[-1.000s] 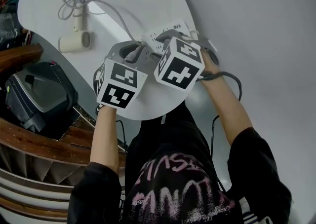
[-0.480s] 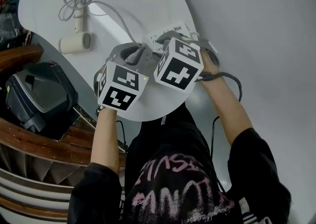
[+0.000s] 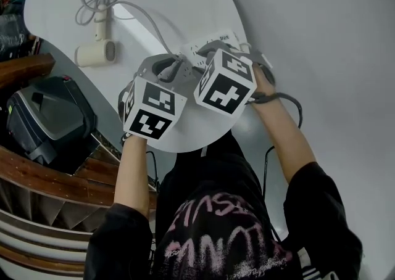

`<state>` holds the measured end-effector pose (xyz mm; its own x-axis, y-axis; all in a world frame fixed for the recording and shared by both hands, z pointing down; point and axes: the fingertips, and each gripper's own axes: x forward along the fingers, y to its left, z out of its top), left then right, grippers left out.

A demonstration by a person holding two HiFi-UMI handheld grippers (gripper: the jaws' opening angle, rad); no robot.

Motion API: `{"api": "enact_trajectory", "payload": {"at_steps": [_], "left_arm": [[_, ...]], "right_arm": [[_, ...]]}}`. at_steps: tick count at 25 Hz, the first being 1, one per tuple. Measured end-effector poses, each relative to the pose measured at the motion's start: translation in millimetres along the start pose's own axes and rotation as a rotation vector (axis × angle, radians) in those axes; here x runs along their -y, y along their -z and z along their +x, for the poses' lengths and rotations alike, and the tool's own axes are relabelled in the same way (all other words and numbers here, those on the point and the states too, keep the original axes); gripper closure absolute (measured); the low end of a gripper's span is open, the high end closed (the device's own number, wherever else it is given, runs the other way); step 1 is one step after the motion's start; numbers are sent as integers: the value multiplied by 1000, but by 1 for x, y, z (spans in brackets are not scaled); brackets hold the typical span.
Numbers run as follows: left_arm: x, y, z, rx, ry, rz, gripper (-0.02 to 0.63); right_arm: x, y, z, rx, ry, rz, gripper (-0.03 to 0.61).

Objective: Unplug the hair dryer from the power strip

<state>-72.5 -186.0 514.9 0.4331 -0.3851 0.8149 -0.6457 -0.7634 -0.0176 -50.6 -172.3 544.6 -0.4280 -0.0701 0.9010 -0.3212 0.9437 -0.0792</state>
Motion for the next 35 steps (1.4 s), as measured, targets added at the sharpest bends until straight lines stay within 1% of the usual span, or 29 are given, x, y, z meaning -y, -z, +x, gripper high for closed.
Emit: {"api": "enact_trajectory", "payload": {"at_steps": [1,2,3,6,7,8,10,11,12,14,15,16,18,19,20,21,22,24,25,28,30,33,34,35], "left_arm": [[2,0,0,-13,-8,50,566],[4,0,0,-22,-10,80,566],[4,1,0,-20,-3,72,566],[-3,1,0,14,27,-62,566],[-3,0,0,16,27,-66,566],[-2,0,-1,9,20,-29,566],[5,1,-1,-22,5,86,567],[6,2,-2,-27,7,98,567],[5,2,-2,-18,16,64,567],[-1,2,-2,7,30,-46,567],[-3,2,-2,8,30,-71,568],[-3,2,-2,-2,27,-56,568],[3,3,-1,-36,17,51,568],[5,1,-3,-33,15,78,568],[3,-5,-7,-3,12,63,567],[-2,-14,-16,43,2,26,566],[-10,-24,-25,79,-16,6,568],[-21,-35,-35,90,-39,34,566],[-23,-34,-37,90,-40,31,566],[-24,-24,-46,102,-40,-30,566],[-26,-19,-50,110,-44,-52,566],[-32,-18,-61,149,-66,-103,566],[-34,-18,-65,160,-76,-112,564],[-35,-19,-68,168,-84,-113,564]], "right_arm": [[0,0,0,-3,-3,-1,416],[0,0,0,-5,-4,-3,417],[0,0,0,-5,-4,-4,417],[-1,0,0,0,3,0,416],[-1,0,0,0,5,1,416],[-1,0,1,-1,7,1,416],[-1,1,0,-7,5,-7,416],[-2,1,0,-9,5,-11,417],[-2,0,0,-8,6,-12,416],[-2,0,1,-2,8,-7,416],[-2,0,1,-1,9,-4,416],[-2,0,1,-2,9,-4,416],[-2,1,2,-8,7,-8,417],[-2,1,2,-11,6,-11,416],[-3,1,2,-11,6,-12,416],[-3,0,2,-9,6,-12,414],[-3,-1,2,-5,6,-13,414],[-2,-1,2,-4,8,-18,416],[-3,-1,3,-3,9,-19,416],[-4,0,2,20,19,-15,416],[-4,-1,1,38,32,-10,417],[-3,-1,-1,72,46,8,420],[-4,-1,-1,84,46,18,415],[-6,-1,-2,92,43,28,392]]}}
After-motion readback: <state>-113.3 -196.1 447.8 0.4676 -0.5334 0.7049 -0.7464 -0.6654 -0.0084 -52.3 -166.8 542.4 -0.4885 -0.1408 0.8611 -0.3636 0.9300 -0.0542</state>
